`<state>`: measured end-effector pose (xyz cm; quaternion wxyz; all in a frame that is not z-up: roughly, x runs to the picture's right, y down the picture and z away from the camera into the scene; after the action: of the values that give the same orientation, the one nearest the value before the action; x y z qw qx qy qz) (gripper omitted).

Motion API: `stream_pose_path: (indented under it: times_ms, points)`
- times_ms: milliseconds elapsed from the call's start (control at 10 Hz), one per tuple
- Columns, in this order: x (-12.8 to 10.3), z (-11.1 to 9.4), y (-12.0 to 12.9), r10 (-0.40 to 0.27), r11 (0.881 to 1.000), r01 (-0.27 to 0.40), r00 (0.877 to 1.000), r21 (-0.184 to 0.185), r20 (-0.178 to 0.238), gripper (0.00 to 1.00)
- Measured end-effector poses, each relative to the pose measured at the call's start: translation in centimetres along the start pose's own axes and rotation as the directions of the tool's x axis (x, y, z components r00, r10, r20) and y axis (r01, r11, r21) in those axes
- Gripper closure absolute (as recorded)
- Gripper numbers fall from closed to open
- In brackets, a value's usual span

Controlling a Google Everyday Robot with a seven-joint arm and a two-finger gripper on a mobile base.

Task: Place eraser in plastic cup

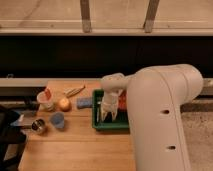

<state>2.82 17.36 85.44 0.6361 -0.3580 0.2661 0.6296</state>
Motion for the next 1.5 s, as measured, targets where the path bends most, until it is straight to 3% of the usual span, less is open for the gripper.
stream_pose_path:
  times_ms: [200, 400, 700, 1000, 1300, 1500]
  points:
    - [0.3, -0.5, -0.5, 0.009, 1.0, -0.009, 1.0, 0.0, 0.016, 1.0]
    - [0.7, -2.5, -1.3, 0.025, 1.0, -0.025, 0.998, 0.004, 0.058, 1.0]
    - [2.1, -8.6, -3.0, 0.054, 0.998, -0.059, 0.985, 0.027, 0.163, 1.0]
    - [3.2, -13.8, -3.8, 0.055, 0.996, -0.073, 0.96, 0.058, 0.274, 1.0]
    - [3.9, -16.9, -3.3, 0.029, 0.994, -0.064, 0.932, 0.085, 0.362, 1.0]
    - [4.1, -18.0, -3.3, 0.023, 0.993, -0.067, 0.919, 0.096, 0.394, 1.0]
